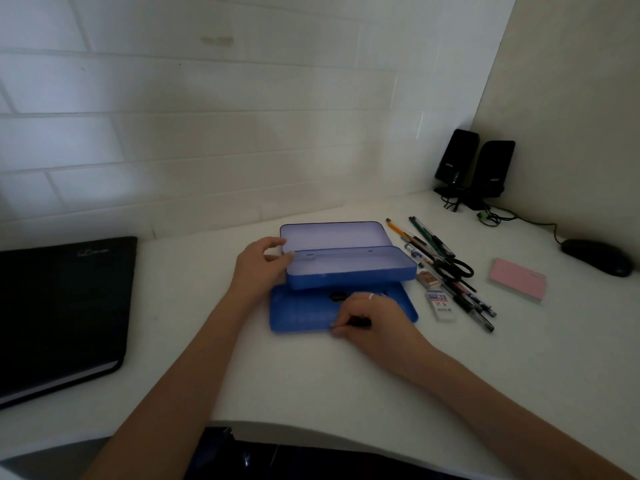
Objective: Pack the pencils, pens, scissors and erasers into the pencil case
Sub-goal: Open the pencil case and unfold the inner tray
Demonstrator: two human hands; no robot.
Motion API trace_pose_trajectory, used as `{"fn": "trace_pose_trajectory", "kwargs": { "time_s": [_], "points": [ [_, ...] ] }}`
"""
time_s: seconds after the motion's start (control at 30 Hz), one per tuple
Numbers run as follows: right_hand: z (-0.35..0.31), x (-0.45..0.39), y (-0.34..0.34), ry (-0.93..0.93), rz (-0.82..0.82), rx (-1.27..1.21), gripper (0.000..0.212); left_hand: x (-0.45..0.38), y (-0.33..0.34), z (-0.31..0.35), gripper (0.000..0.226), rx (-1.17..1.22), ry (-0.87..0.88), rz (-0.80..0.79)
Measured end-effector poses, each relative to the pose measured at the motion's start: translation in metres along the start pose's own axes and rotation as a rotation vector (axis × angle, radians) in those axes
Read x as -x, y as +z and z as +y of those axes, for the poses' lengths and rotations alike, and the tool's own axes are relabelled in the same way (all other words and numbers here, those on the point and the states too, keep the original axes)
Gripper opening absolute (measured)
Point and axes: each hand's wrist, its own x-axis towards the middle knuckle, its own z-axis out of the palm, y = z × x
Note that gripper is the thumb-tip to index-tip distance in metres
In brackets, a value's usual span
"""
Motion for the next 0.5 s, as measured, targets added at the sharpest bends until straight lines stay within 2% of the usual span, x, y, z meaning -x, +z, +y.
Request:
{"fn": "trace_pose_trajectory", "kwargs": {
  "time_s": [0.1,0.2,0.27,0.4,0.5],
  "points": [
    [0.004,-0.013,0.001,0.038,0.037,0.019,0.011,0.001,0.000,0.001,0.031,0.026,-0.013,-0.062],
    [0.007,-0.015,0.002,0.039,0.059,0.024,0.015,0.004,0.001,0.005,0.041,0.054,-0.006,-0.206],
    [0.008,-0.013,0.002,0.038,0.073,0.021,0.015,0.007,0.006,0.006,0.046,-0.051,0.068,-0.264],
    [0.010,-0.009,0.002,0.028,0.071,0.046,0.007,0.005,0.014,0.007,0.027,-0.192,0.213,-0.217],
    [0.010,-0.004,0.003,0.023,0.056,0.068,0.003,0.000,0.016,0.008,0.012,-0.107,0.159,-0.143]
  ]
}}
